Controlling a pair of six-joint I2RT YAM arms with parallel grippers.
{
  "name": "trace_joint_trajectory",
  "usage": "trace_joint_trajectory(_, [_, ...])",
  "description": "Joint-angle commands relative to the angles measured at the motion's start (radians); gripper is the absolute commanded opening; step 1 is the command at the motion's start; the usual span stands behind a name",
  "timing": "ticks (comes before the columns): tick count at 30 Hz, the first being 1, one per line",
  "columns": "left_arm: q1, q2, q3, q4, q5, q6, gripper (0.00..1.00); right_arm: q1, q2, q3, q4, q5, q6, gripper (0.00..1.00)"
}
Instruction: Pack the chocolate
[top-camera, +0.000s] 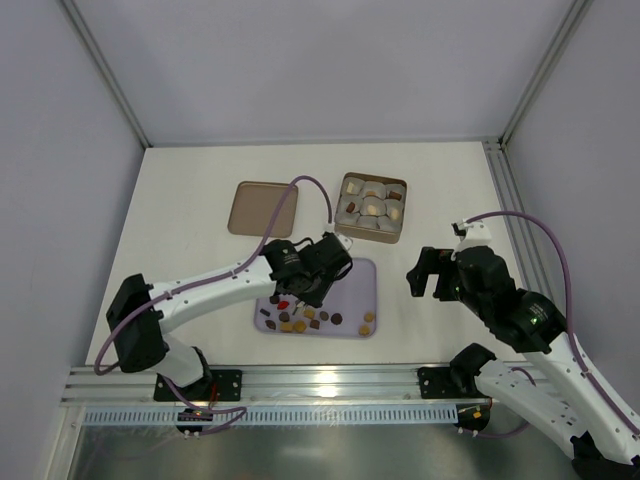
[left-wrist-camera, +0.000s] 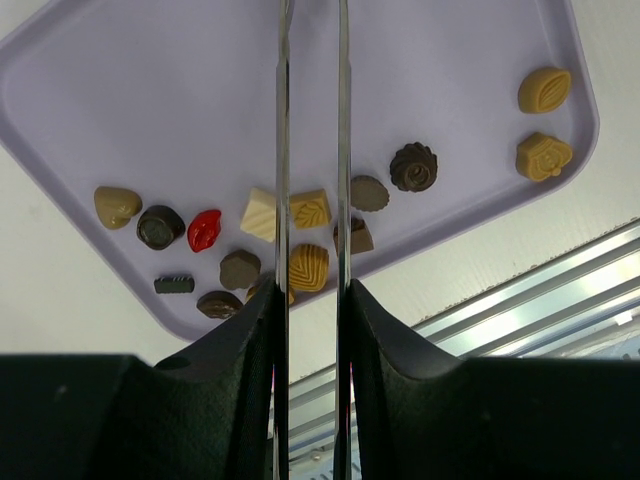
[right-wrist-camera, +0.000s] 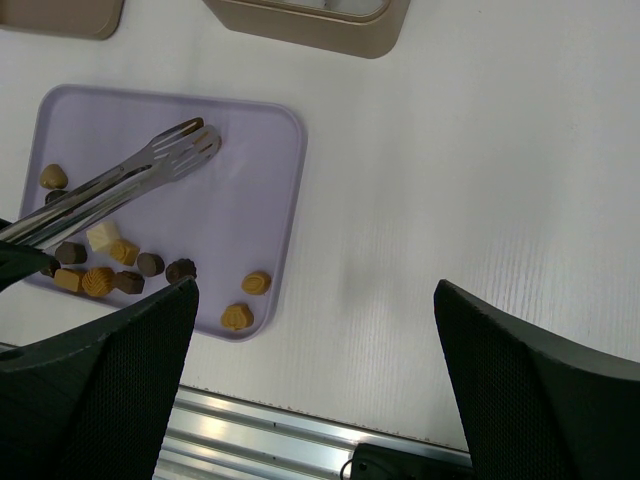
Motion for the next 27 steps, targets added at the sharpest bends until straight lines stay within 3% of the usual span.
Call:
trace_joint_trajectory(1, [-0.005,-0.062,-0.015,-0.015,0.012,-0.019,0.31,-0.002,0.0,-0.001,0.025,0.001,0.006,1.0])
trace_joint_trajectory(27, [-0.005,-0.158,-0.039,-0.044,0.008,-0.045,0.31,0.0,-0.001,-0.001,0.025,-0.005,0.007,1.0])
